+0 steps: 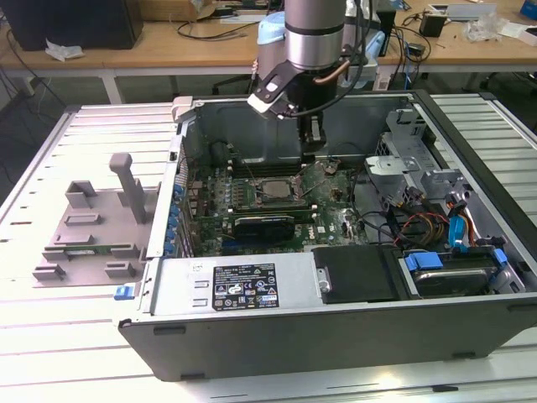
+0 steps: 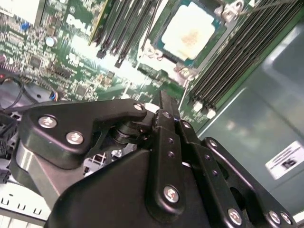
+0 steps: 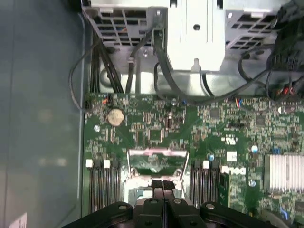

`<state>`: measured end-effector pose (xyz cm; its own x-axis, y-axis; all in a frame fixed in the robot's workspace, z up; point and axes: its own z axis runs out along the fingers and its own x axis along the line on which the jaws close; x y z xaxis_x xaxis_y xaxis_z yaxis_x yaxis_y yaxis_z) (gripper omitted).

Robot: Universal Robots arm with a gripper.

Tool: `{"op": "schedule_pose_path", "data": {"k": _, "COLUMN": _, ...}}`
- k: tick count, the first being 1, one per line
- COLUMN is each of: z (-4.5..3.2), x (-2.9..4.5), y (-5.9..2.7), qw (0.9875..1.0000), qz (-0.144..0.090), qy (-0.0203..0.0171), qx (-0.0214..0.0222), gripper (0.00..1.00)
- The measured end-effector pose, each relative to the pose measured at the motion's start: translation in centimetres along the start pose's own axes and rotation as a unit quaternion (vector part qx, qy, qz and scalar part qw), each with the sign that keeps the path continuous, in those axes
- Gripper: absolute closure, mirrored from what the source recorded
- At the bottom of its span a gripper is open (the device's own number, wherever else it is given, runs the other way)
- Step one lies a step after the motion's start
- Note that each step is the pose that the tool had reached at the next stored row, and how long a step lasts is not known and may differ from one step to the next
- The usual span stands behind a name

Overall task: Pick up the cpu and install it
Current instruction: 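Close the cpu cover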

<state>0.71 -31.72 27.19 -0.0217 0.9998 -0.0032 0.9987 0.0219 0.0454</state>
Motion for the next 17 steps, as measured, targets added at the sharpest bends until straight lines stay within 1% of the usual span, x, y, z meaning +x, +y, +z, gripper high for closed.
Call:
{"op": "schedule_pose_path", "data": {"k": 3, "z": 0.04, "x": -0.01, "y": 0.76, "qw": 1.0000, "qz": 0.000, "qy": 0.0000, "qx": 0.0000, "gripper": 0.89}}
{"op": "schedule_pose_path", "data": {"k": 4, "z": 0.07, "x": -0.02, "y": 1.29, "qw": 1.0000, "qz": 0.000, "qy": 0.0001, "qx": 0.0000, "gripper": 0.89}}
{"op": "schedule_pose_path", "data": {"k": 8, "z": 0.11, "x": -0.05, "y": 2.36, "qw": 1.0000, "qz": 0.000, "qy": 0.0001, "qx": 0.0000, "gripper": 0.89}}
{"op": "schedule_pose_path", "data": {"k": 11, "z": 0.19, "x": -0.07, "y": 3.49, "qw": 1.0000, "qz": 0.000, "qy": 0.0000, "qx": 0.0000, "gripper": 0.89}}
{"op": "schedule_pose_path", "data": {"k": 14, "z": 0.54, "x": -0.08, "y": 3.70, "qw": 1.0000, "qz": 0.000, "qy": 0.0001, "qx": 0.0000, "gripper": 0.89}}
{"op": "schedule_pose_path", "data": {"k": 16, "z": 1.01, "x": -0.09, "y": 4.23, "qw": 1.0000, "qz": 0.000, "qy": 0.0000, "qx": 0.0000, "gripper": 0.89}}
{"op": "schedule_pose_path", "data": {"k": 17, "z": 1.10, "x": -0.09, "y": 4.31, "qw": 1.0000, "qz": 0.000, "qy": 0.0000, "qx": 0.0000, "gripper": 0.89}}
